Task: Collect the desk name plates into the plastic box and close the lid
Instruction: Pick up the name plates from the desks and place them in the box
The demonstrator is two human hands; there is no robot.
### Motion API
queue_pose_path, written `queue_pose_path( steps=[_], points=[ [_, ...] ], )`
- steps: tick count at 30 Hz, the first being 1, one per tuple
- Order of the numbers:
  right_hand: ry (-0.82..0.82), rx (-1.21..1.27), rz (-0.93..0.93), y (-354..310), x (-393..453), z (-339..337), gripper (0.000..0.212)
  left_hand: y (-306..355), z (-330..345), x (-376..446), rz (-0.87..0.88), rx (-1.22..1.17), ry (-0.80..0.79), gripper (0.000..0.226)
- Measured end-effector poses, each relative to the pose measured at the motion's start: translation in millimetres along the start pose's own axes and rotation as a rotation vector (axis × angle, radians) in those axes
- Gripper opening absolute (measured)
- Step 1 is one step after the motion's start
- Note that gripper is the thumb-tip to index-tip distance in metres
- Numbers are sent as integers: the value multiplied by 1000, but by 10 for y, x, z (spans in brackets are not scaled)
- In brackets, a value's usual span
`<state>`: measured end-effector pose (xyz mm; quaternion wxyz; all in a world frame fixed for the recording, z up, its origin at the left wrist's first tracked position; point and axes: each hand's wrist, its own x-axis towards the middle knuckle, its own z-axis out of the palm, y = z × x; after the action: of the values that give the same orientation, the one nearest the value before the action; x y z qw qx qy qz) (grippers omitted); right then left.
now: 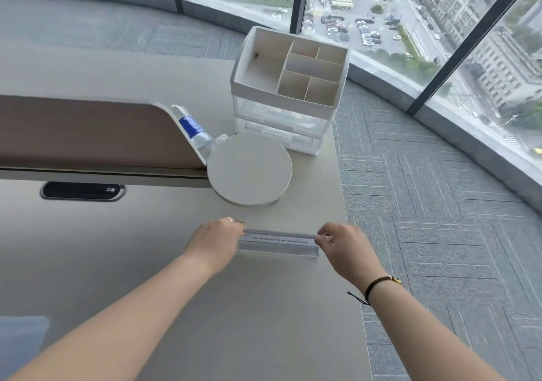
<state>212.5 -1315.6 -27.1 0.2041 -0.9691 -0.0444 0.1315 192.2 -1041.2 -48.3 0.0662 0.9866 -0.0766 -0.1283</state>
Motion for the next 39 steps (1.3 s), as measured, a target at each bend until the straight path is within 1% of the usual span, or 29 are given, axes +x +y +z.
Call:
queue_pose_path(
  steps=[4,9,12,14,17,21,28,34,39],
  points=[
    [-59,-24,-21,56,-277,142,12,63,34,-241,-28,-18,-38,20],
    [-66,-26,-30,25,-643,253,12,158,63,-622,-87,-6,-112,18],
    [-55,8,-48,-11,-854,229,12,214,32,-895,-117,-21,-115,16],
    [-37,37,-73,-32,-974,185,11,263,-20,-1098,-140,-58,-81,16],
    [-13,79,-113,-106,-1130,81,10,345,-124,-1421,-201,-157,9,22],
    [47,125,-191,-295,-1289,-89,8,405,-303,-1862,-282,-265,134,21],
    [122,150,-457,-946,-1559,-259,5,165,-704,-2644,-420,-281,338,17],
    [123,118,-613,-1460,-1896,-303,5,-63,-952,-3325,-449,-281,427,16],
    [128,22,-702,-1838,-2092,-333,7,-252,-1013,-3752,-486,-323,442,16]
  ],
)
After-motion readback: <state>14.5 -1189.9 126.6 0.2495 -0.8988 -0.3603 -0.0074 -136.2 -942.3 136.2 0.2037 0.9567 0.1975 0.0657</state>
